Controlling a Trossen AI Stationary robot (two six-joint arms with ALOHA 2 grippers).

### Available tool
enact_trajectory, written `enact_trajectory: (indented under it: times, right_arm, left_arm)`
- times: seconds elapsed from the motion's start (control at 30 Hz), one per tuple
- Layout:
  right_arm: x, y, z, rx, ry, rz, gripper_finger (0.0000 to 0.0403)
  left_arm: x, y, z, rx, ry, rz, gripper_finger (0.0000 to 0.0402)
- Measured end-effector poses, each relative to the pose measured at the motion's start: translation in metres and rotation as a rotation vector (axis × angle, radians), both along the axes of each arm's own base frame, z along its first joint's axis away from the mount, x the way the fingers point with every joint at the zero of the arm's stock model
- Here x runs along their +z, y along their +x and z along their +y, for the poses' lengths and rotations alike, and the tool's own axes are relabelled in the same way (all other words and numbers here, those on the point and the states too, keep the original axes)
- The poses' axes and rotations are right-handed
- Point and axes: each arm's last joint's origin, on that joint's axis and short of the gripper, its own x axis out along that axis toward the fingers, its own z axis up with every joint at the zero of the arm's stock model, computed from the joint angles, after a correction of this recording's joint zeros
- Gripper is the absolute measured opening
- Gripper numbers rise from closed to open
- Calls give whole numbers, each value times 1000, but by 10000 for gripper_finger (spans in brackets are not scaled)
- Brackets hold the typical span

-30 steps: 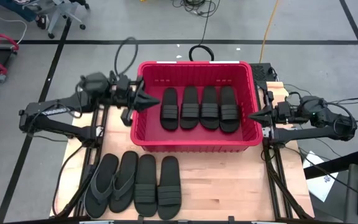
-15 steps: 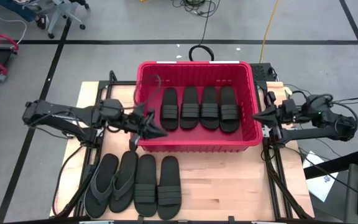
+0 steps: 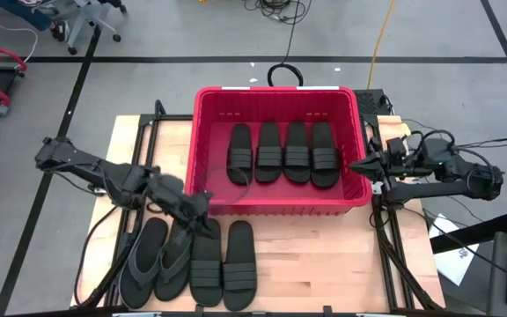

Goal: Pick and place slides into bin
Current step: Put the black slide into the red container

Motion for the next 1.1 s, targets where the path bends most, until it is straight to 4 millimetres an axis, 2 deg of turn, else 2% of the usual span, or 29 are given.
enact_trajectory:
  times: [0.2,0.37,0.6,0.73,0.9,1.0,1.1]
  right_arm:
    - [-2,2,0,-5,18,-10,0]
    - [-3,2,0,3,-4,-5,0]
    - [-3,2,4,140,3,-5,0]
    - [-3,1,5,189,17,-4,0]
    - [-3,1,6,211,-18,-8,0]
    - [-3,1,6,211,-25,-9,0]
    - [-3,1,6,211,-25,-9,0]
  left_arm:
    - [-19,10,-28,33,25,70,0]
    - [-48,30,-37,181,9,211,0]
    - [-74,60,-55,177,-30,163,0]
    - [-91,65,-60,144,-90,274,1]
    - [-109,66,-75,88,-136,375,5]
    - [-114,65,-80,80,-135,399,24]
    - [-120,64,-76,109,-116,462,55]
